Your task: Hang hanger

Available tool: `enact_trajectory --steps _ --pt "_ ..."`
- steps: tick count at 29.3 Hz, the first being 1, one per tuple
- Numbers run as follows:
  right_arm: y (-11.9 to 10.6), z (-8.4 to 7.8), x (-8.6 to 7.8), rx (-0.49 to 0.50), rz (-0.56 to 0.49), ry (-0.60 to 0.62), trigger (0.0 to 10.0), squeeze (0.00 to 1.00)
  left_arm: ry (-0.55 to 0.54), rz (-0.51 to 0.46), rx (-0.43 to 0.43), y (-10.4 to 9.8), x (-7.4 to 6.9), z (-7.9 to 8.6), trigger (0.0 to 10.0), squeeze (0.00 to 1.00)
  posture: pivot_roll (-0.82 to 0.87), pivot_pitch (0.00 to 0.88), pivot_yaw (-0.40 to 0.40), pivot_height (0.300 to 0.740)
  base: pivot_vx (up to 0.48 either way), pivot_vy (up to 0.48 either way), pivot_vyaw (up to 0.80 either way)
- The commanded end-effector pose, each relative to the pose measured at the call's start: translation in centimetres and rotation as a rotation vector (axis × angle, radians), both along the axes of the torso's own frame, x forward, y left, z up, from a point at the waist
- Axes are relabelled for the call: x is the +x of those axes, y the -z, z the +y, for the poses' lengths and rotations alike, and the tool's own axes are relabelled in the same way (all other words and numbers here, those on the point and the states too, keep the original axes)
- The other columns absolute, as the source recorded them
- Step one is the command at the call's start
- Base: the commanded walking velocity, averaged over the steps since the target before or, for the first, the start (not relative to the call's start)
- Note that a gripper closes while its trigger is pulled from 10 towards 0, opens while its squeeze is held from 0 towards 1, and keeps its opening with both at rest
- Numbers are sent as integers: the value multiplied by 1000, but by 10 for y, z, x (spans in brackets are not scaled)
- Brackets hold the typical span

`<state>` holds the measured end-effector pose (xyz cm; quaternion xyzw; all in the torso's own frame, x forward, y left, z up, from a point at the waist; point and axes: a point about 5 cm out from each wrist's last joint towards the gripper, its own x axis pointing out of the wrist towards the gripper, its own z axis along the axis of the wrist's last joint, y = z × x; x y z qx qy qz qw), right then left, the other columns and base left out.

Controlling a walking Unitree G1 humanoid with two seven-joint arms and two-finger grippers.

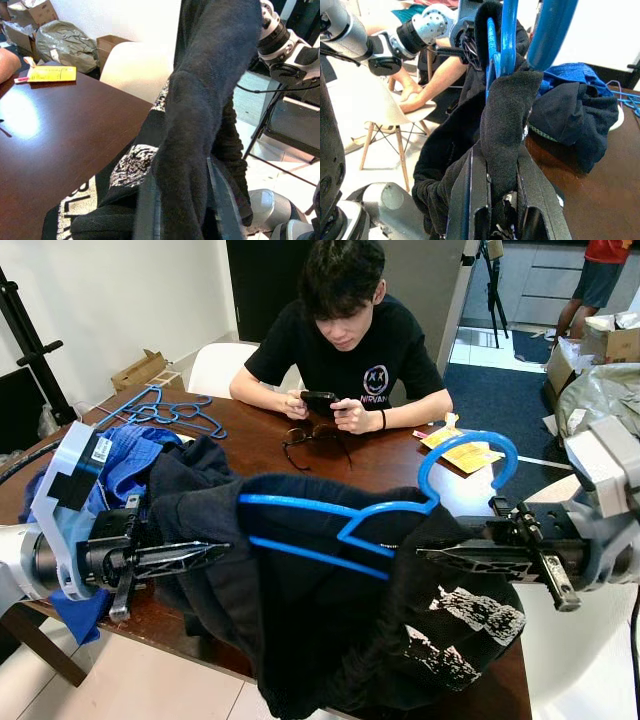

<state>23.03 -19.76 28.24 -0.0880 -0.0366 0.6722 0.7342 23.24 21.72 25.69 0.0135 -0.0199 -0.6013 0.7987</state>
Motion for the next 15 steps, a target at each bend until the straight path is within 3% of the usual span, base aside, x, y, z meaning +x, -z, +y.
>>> enact_trajectory --steps 1,3,4,6,7,8,9,11,12,13,14,15 --pt "-11 2 -4 31 -49 -30 0 0 -11 19 37 1 1 3 0 0 97 0 45 740 0 0 0" --pt "-10 4 -2 31 -51 -22 0 0 -30 12 44 1 1 5 0 0 99 0 44 740 0 0 0" --pt "-4 4 1 7 -41 0 0 0 -93 -30 43 -7 5 16 0 0 97 0 41 740 0 0 0" --pt "-4 4 1 7 -41 0 0 0 -93 -30 43 -7 5 16 0 0 97 0 41 740 0 0 0" --pt "3 2 4 -18 -22 18 0 0 -163 -83 31 -20 8 30 0 0 95 0 40 740 0 0 0" --pt "3 2 4 -18 -22 18 0 0 -163 -83 31 -20 8 30 0 0 95 0 40 740 0 0 0" --pt "12 -4 6 -78 4 53 0 0 -252 -181 -17 -51 7 55 0 0 94 0 40 740 0 0 0" --pt "12 -4 6 -78 4 53 0 0 -252 -181 -17 -51 7 55 0 0 94 0 40 740 0 0 0" --pt "19 -10 6 -129 26 74 0 0 -312 -278 -80 -83 1 75 0 0 96 0 40 740 0 0 0" --pt "19 -10 6 -129 26 74 0 0 -312 -278 -80 -83 1 75 0 0 96 0 40 740 0 0 0" --pt "25 -14 6 -174 41 85 0 0 -343 -374 -162 -114 -9 90 0 0 96 0 40 740 0 0 0" --pt "25 -14 6 -174 41 85 0 0 -343 -374 -162 -114 -9 90 0 0 96 0 40 740 0 0 0"
